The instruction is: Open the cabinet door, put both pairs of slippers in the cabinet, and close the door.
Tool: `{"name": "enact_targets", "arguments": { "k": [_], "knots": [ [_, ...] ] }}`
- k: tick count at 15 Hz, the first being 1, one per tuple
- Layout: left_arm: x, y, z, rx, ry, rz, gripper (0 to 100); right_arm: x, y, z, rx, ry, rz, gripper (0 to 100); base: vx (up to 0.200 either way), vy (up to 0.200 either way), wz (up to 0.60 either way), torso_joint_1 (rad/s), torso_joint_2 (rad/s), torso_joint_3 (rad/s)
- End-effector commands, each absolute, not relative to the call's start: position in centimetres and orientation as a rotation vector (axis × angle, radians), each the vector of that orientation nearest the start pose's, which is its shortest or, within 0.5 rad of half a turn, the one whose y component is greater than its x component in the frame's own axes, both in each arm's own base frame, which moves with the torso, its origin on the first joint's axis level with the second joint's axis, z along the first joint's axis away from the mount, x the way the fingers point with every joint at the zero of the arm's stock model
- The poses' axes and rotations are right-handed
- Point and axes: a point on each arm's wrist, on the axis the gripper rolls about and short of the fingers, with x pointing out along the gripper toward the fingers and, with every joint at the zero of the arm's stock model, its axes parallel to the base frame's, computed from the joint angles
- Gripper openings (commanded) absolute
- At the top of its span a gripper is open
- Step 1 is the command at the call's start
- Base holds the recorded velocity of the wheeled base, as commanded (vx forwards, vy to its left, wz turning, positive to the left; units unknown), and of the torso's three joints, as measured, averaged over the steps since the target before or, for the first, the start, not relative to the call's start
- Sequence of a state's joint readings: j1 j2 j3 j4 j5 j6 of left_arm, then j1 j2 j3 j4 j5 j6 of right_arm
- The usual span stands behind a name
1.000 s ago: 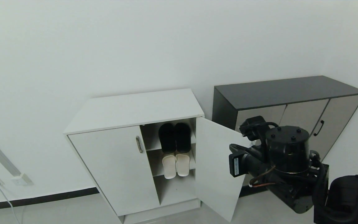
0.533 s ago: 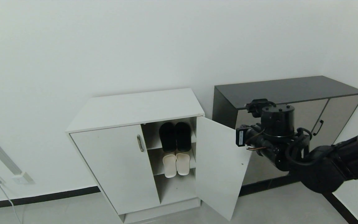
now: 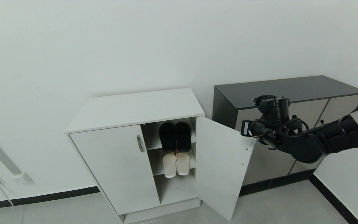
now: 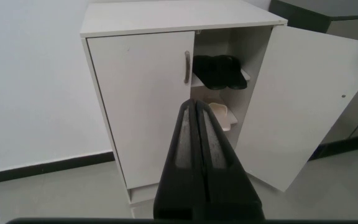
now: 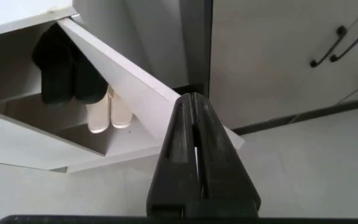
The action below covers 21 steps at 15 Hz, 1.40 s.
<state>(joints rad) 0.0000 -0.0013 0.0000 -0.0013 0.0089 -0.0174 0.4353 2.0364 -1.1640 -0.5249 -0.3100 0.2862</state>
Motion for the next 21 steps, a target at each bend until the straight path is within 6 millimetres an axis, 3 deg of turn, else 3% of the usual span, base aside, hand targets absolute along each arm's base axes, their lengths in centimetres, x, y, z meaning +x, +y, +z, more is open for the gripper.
{"name": "enact_targets", "arguments": {
  "k": [1, 12, 17, 21],
  "knots": [
    [-2.3, 0.0, 7.6, -0.018, -0.002, 0.009, 0, 38.1, 15.5, 13.1, 0.164, 0.365, 0.05, 0, 0.0, 0.0, 0.0, 0.0, 0.0, 0.0],
    [-2.3, 0.0, 7.6, -0.017, -0.002, 0.009, 0, 40.7, 15.0, 9.9, 0.174, 0.344, 0.015, 0, 0.0, 0.0, 0.0, 0.0, 0.0, 0.0],
    [-2.3, 0.0, 7.6, -0.017, -0.002, 0.009, 0, 40.6, 15.2, 9.1, 0.141, 0.36, 0.017, 0, 0.0, 0.0, 0.0, 0.0, 0.0, 0.0],
    [-2.3, 0.0, 7.6, -0.018, -0.002, 0.009, 0, 39.4, 16.2, 9.1, 0.118, 0.38, 0.048, 0, 0.0, 0.0, 0.0, 0.0, 0.0, 0.0]
  ]
}}
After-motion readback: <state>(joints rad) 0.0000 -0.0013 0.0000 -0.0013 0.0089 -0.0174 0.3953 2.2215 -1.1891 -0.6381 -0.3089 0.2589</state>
